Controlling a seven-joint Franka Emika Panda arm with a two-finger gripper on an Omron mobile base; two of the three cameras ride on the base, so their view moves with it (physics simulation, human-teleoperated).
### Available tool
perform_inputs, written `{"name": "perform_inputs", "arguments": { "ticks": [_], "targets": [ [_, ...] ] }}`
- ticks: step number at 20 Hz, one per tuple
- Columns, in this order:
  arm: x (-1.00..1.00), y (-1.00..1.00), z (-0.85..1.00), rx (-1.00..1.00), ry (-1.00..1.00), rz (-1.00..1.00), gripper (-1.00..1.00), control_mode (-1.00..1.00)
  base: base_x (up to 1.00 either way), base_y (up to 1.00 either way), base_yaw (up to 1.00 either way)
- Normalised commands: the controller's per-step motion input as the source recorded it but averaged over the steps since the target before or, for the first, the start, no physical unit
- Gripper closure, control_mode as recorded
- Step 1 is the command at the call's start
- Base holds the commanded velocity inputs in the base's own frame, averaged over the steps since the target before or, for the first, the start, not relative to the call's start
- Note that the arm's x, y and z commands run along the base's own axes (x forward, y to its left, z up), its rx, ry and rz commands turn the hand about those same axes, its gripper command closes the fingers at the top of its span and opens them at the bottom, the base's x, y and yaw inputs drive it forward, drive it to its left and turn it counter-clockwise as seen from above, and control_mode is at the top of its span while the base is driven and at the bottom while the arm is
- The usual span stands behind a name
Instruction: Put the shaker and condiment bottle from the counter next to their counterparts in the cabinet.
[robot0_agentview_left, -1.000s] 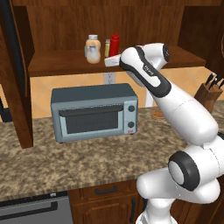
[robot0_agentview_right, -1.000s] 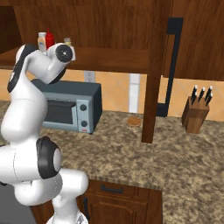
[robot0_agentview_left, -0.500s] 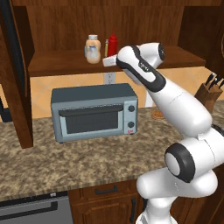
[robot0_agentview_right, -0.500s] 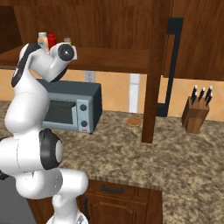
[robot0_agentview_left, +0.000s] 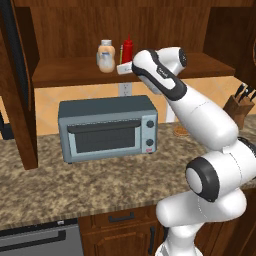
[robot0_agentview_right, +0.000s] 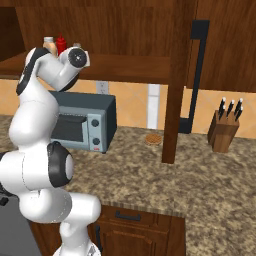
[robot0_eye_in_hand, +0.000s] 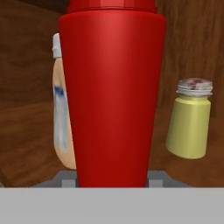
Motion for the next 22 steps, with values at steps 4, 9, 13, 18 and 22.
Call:
{"name": "perform_inputs", "arguments": {
  "ticks": [4, 9, 13, 18, 22],
  "targets": [
    [0.0, 0.0, -0.03, -0.01, 0.0, 0.0, -1.0, -1.0, 0.0, 0.0, 0.0],
    [0.05, 0.0, -0.1, -0.02, 0.0, 0.0, -1.0, -1.0, 0.0, 0.0, 0.0],
    [0.01, 0.0, -0.04, -0.01, 0.0, 0.0, -1.0, -1.0, 0.0, 0.0, 0.0],
    [-0.29, -0.01, 0.0, 0.0, 0.0, -0.02, -1.0, -1.0, 0.0, 0.0, 0.0],
    [-0.85, -0.08, 0.05, 0.0, 0.0, -0.06, -1.0, -1.0, 0.0, 0.0, 0.0]
  ]
}}
